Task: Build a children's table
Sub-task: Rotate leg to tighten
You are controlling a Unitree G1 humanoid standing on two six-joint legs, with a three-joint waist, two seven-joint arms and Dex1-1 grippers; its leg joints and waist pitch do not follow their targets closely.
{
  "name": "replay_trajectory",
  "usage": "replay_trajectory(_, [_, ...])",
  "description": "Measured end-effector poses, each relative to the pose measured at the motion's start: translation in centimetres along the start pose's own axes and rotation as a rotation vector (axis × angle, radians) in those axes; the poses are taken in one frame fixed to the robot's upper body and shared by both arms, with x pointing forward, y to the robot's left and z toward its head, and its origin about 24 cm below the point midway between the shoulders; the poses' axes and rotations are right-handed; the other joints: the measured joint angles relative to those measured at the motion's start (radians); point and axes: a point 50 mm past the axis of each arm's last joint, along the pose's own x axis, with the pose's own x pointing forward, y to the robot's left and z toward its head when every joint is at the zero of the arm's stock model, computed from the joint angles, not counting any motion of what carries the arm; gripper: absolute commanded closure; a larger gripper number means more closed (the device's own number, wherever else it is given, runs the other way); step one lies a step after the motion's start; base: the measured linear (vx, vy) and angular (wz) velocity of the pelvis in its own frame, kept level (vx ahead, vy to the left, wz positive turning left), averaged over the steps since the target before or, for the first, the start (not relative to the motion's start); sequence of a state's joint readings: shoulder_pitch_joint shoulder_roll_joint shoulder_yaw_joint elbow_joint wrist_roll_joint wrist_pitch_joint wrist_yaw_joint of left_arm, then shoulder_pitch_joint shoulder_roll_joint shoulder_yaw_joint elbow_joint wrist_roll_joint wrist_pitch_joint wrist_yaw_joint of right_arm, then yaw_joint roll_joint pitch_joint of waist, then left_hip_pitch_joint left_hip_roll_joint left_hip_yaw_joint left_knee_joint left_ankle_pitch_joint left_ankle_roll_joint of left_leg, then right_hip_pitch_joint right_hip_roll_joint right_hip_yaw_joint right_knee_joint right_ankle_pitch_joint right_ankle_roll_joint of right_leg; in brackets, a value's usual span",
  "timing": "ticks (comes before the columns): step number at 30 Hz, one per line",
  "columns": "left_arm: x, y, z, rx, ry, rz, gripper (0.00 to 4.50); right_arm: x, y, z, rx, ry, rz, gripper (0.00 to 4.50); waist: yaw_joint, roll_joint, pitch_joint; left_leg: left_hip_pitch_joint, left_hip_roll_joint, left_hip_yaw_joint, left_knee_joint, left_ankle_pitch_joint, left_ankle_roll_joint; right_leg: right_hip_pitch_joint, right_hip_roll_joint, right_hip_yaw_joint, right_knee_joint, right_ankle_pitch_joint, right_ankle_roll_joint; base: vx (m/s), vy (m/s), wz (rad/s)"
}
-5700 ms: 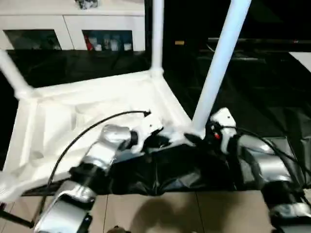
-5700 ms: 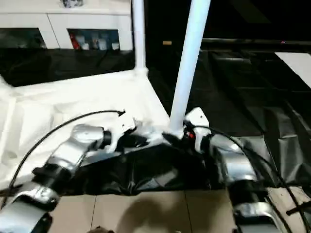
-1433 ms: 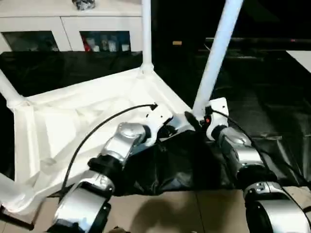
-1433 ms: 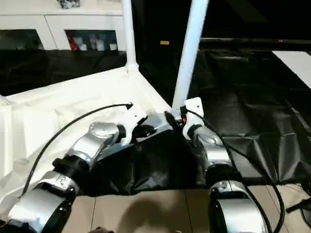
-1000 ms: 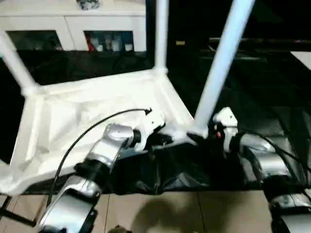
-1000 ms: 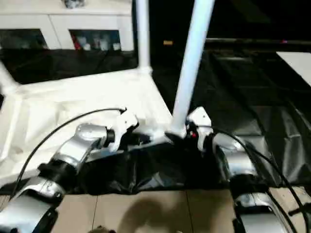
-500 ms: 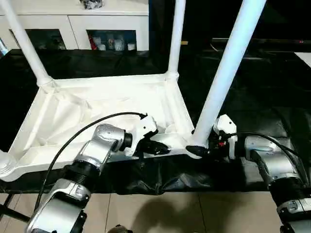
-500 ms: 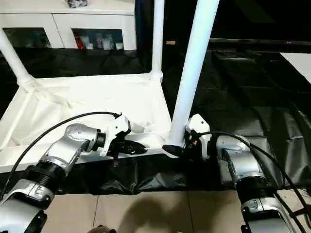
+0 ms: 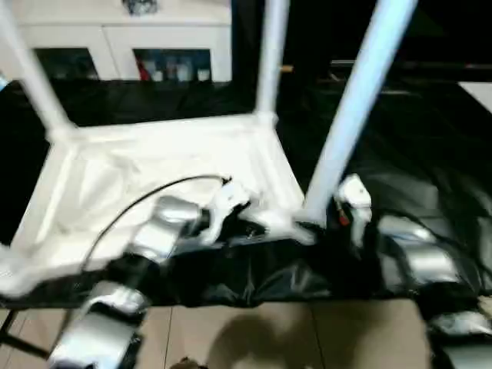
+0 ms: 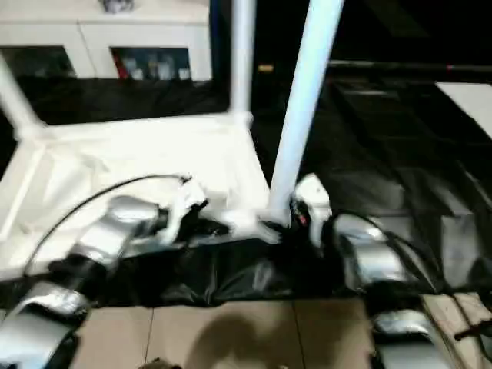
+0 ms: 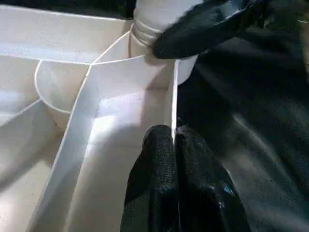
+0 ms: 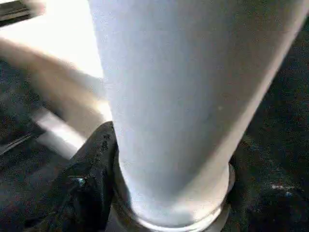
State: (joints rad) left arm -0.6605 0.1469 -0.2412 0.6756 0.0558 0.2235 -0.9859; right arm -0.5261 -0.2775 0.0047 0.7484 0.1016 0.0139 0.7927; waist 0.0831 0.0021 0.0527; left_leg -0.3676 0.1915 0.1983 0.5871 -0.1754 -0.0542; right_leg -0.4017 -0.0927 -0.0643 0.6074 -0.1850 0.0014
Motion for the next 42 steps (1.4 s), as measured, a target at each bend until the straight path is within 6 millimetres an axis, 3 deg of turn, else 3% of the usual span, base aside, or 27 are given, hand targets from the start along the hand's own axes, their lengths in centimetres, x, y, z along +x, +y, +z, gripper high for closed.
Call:
replay_trajectory(10, [2.7, -0.1, 1.5, -0.049, -0.02, 0.166, 4.5, 2.2, -0.5, 0.7, 0.09, -0.036, -0.317, 1.78, 0.003, 0.001, -0.001, 0.0, -0.001, 0.0, -0.003, -0.001, 0.0, 0.0, 0.0, 0.0, 0.0, 0.003, -0.005, 0.0, 0.0, 0.0])
replay_trajectory(12, [2.7, -0.1, 1.6, -0.049, -0.02, 0.171, 4.5, 2.4, -0.4, 0.7, 0.089, -0.045, -0.325, 1.22, 0.003, 0.001, -0.001, 0.0, -0.001, 0.0, -0.004, 0.0, 0.0, 0.0, 0.0, 0.0, 0.0, 0.003, -0.005, 0.0, 0.0, 0.0])
replay_trajectory(17, [2.6, -0.1, 1.5, -0.041, -0.02, 0.162, 4.5, 2.5, -0.2, 0.6, 0.096, -0.06, -0.304, 0.79, 0.001, 0.001, -0.001, 0.0, -0.001, 0.0, -0.004, 0.0, 0.0, 0.0, 0.0, 0.0, -0.001, 0.003, -0.005, 0.0, 0.0, 0.0])
replay_trajectory(21, [2.1, -0.2, 1.4, -0.024, -0.02, 0.14, 4.5, 2.1, 0.0, 0.5, 0.07, -0.073, -0.247, 0.4, -0.001, 0.001, -0.001, 0.0, 0.0, 0.0, -0.008, 0.0, 0.0, -0.001, 0.0, -0.001, -0.001, 0.002, -0.003, 0.0, 0.0, 0.0])
replay_trajectory(33, [-0.5, -0.2, 0.1, 0.023, 0.005, -0.066, 4.5, -0.5, 0.5, -0.1, -0.074, -0.014, 0.116, 0.4, 0.006, 0.002, -0.001, -0.001, 0.0, 0.0, -0.008, 0.0, 0.0, -0.001, 0.0, -0.002, -0.001, 0.001, -0.004, 0.0, 0.0, 0.0])
replay_trajectory(42, [-2.2, -0.6, -0.8, 0.026, 0.024, -0.217, 4.5, -2.6, 1.0, 0.1, -0.137, 0.067, 0.36, 1.14, 0.008, 0.002, -0.001, -0.001, 0.0, 0.0, -0.008, 0.0, 0.0, -0.001, 0.0, -0.002, -0.001, 0.001, -0.003, 0.0, 0.0, 0.0])
